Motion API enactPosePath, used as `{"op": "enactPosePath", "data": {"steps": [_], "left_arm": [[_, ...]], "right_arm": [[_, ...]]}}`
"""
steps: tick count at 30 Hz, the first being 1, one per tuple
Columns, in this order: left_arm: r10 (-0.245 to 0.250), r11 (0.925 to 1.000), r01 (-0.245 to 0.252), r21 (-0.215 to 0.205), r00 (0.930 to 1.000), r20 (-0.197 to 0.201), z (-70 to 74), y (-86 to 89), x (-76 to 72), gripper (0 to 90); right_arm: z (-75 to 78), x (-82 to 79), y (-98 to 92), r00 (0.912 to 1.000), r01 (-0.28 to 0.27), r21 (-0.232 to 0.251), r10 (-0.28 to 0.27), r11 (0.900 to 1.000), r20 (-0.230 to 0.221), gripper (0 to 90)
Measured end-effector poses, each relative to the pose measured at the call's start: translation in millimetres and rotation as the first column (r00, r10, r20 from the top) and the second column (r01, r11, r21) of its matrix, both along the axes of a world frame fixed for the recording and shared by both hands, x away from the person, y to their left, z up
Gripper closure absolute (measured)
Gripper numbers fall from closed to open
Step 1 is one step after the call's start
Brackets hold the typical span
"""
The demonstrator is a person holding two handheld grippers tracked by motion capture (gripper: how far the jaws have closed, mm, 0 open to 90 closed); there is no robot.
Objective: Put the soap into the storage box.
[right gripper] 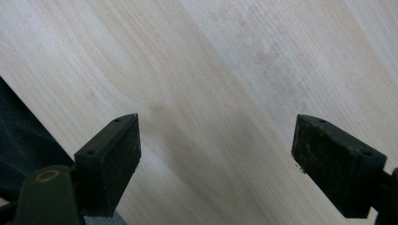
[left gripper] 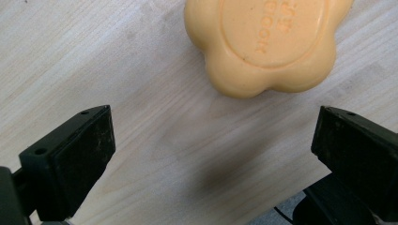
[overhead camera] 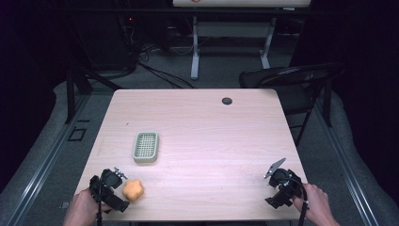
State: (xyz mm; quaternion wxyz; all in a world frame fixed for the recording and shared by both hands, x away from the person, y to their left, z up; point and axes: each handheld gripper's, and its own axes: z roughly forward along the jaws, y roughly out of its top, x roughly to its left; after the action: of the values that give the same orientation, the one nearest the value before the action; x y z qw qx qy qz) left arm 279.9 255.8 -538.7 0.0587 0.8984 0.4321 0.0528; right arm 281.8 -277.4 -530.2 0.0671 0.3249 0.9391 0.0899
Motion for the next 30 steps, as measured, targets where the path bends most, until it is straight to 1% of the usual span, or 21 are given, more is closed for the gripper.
{"op": "enactPosePath", "data": {"steps": [1,3,5,6,7,9,12,13,14,18,19,21,23,24,29,30], "left_arm": [[0.001,1.0,-0.001,0.002,1.0,-0.001,0.4,0.0,0.2,0.2],[0.001,1.0,-0.001,0.002,1.0,0.003,1.3,0.1,0.1,0.1],[-0.004,1.0,0.004,-0.004,1.0,0.008,3.1,0.7,0.1,0.1],[-0.007,1.0,0.007,-0.004,0.9999,0.008,4.2,1.4,0.3,0.1],[-0.007,1.0,0.007,-0.004,0.9999,0.008,4.2,1.4,0.3,0.1],[-0.003,1.0,0.003,-0.005,1.0,0.007,5.4,2.1,1.2,0.1],[-0.009,0.9999,0.009,-0.006,1.0,0.001,7.5,1.4,1.7,0.2],[-0.015,0.9999,0.015,-0.003,0.9999,0.002,8.5,1.4,1.7,0.1],[-0.02,0.9998,0.02,0.003,0.9998,-0.006,9.9,2.2,1.9,0.2],[-0.013,0.9999,0.013,0.007,0.9999,-0.002,10.5,4.6,2.4,0.1],[-0.012,0.9999,0.012,0.006,0.9999,-0.003,10.7,5.4,2.9,0.1],[-0.012,0.9999,0.012,0.005,0.9999,-0.001,12.1,5.5,3.7,0.1],[-0.019,0.9998,0.019,0.003,0.9998,0.0,14.1,3.0,4.6,0.1],[-0.029,0.9996,0.029,0.0,0.9996,-0.002,15.9,-0.1,5.8,0.1],[-0.049,0.9987,0.049,-0.009,0.9988,-0.004,18.0,-9.0,8.5,0.1],[-0.057,0.9984,0.057,-0.006,0.9983,-0.007,18.4,-11.3,9.9,0.1]], "right_arm": [[-0.5,-1.1,0.2,0.9999,0.008,0.004,-0.008,1.0,0.008,15.6],[-0.4,-1.5,0.1,0.9999,0.006,0.004,-0.006,1.0,0.008,15.5],[-1.3,-2.3,0.4,1.0,0.01,0.017,-0.01,1.0,0.0,15.5],[-1.0,-1.8,1.0,1.0,0.005,-0.002,-0.005,1.0,0.002,15.5],[-1.0,-1.7,1.2,1.0,0.005,-0.006,-0.005,1.0,0.003,15.5],[-1.5,-1.5,1.3,1.0,0.006,-0.008,-0.006,1.0,-0.001,15.6],[-2.0,-2.2,1.1,1.0,0.006,-0.006,-0.006,1.0,-0.004,15.5],[-1.9,-2.5,1.2,1.0,0.005,-0.007,-0.005,1.0,-0.003,15.6],[-1.4,-2.7,1.5,1.0,0.001,-0.008,-0.001,1.0,-0.003,15.5],[-3.4,-1.1,1.8,1.0,0.001,0.004,-0.001,1.0,-0.004,15.6],[-3.3,-0.6,2.3,1.0,-0.002,-0.007,0.002,1.0,-0.004,15.6],[-4.2,0.2,3.0,0.9999,-0.006,-0.009,0.006,1.0,-0.012,15.6],[-4.1,-0.1,3.2,0.9999,-0.007,-0.019,0.007,1.0,-0.01,15.6],[-4.2,-1.2,2.8,1.0,0.0,-0.004,0.0,1.0,-0.007,15.6],[-2.9,-1.3,2.3,1.0,-0.003,-0.005,0.003,1.0,-0.004,15.6],[-3.5,-1.4,2.4,1.0,0.0,0.002,0.0,1.0,-0.004,15.6]]}}
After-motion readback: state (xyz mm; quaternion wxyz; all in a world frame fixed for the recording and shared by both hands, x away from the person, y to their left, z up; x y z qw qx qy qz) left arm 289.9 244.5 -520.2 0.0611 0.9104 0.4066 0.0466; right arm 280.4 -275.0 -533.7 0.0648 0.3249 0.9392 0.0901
